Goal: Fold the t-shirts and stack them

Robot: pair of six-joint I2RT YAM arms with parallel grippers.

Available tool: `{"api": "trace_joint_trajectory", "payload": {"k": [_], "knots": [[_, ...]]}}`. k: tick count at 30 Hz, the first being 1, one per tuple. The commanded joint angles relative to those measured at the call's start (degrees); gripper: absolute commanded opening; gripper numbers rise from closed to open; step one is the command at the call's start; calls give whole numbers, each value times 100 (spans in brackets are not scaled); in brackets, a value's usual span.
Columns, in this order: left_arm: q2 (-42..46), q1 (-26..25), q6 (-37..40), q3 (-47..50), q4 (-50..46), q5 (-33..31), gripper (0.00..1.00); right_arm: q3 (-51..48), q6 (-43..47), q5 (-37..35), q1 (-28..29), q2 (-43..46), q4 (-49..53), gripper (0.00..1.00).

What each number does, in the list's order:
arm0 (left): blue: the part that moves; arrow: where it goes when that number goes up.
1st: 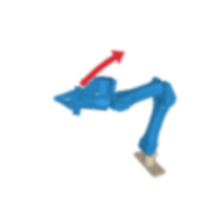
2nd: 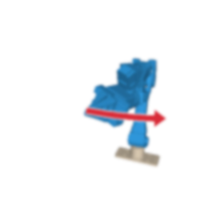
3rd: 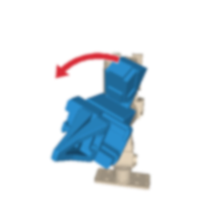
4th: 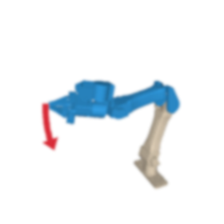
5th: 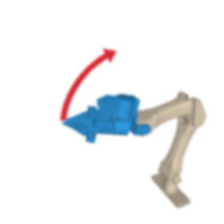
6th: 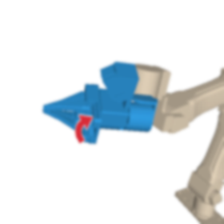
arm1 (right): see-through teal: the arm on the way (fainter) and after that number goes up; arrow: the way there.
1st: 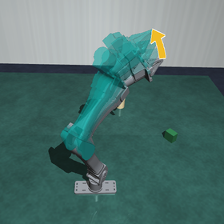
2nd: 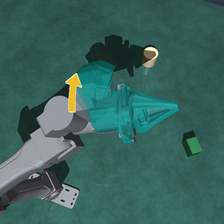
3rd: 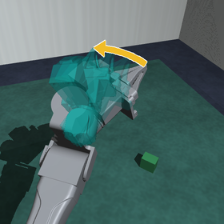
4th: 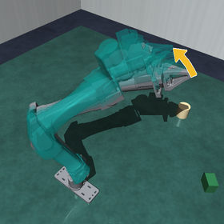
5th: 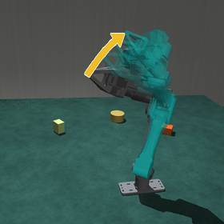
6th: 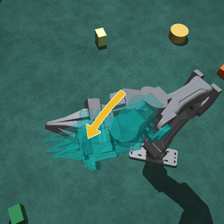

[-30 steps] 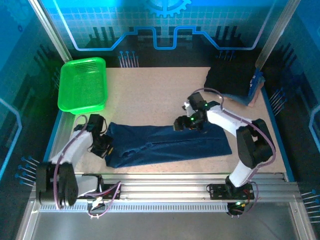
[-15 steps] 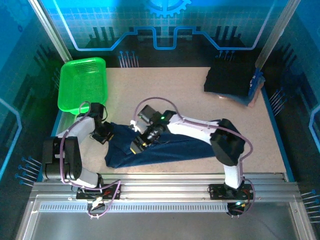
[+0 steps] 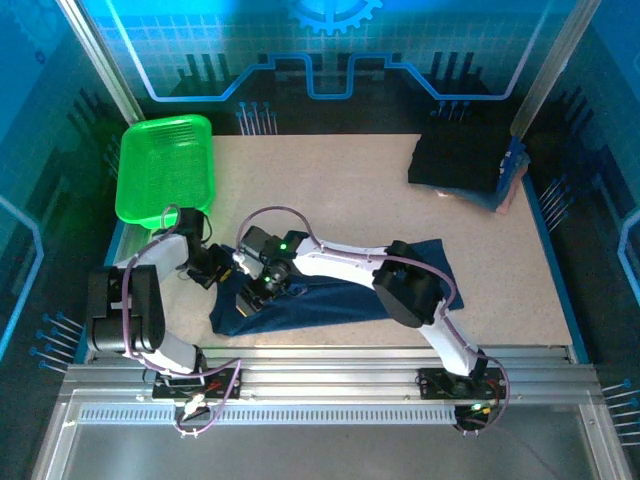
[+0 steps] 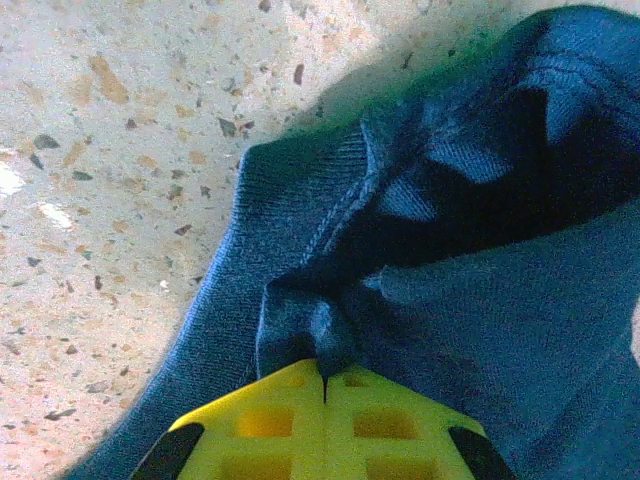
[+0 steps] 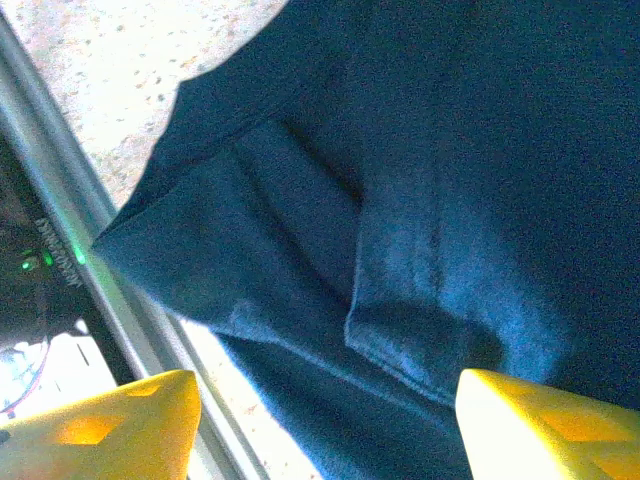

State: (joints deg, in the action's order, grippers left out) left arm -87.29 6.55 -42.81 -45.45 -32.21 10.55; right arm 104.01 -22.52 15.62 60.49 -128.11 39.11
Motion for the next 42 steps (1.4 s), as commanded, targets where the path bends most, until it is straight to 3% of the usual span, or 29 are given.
{"api": "trace_joint_trajectory", "payload": {"k": [1, 8, 13, 20, 34, 42], "knots": [[58, 74, 244, 88, 37, 286, 0, 346, -267, -368, 77, -296, 480, 69], [123, 132, 246, 274, 144, 413, 0, 432, -367, -841, 86, -485, 664, 60], [231, 167, 282, 339, 111, 427, 0, 586, -472, -1033, 73, -682, 765, 33], [535, 189, 306, 296, -111, 503, 0, 395, -365, -1169, 77, -141, 769, 4], [1900, 189, -52, 472, -1358, 844, 0, -327, -210, -1079, 68, 652, 998, 0], [2187, 222, -175, 837, -1341, 756, 0, -242, -202, -717, -4, 315, 861, 12]]}}
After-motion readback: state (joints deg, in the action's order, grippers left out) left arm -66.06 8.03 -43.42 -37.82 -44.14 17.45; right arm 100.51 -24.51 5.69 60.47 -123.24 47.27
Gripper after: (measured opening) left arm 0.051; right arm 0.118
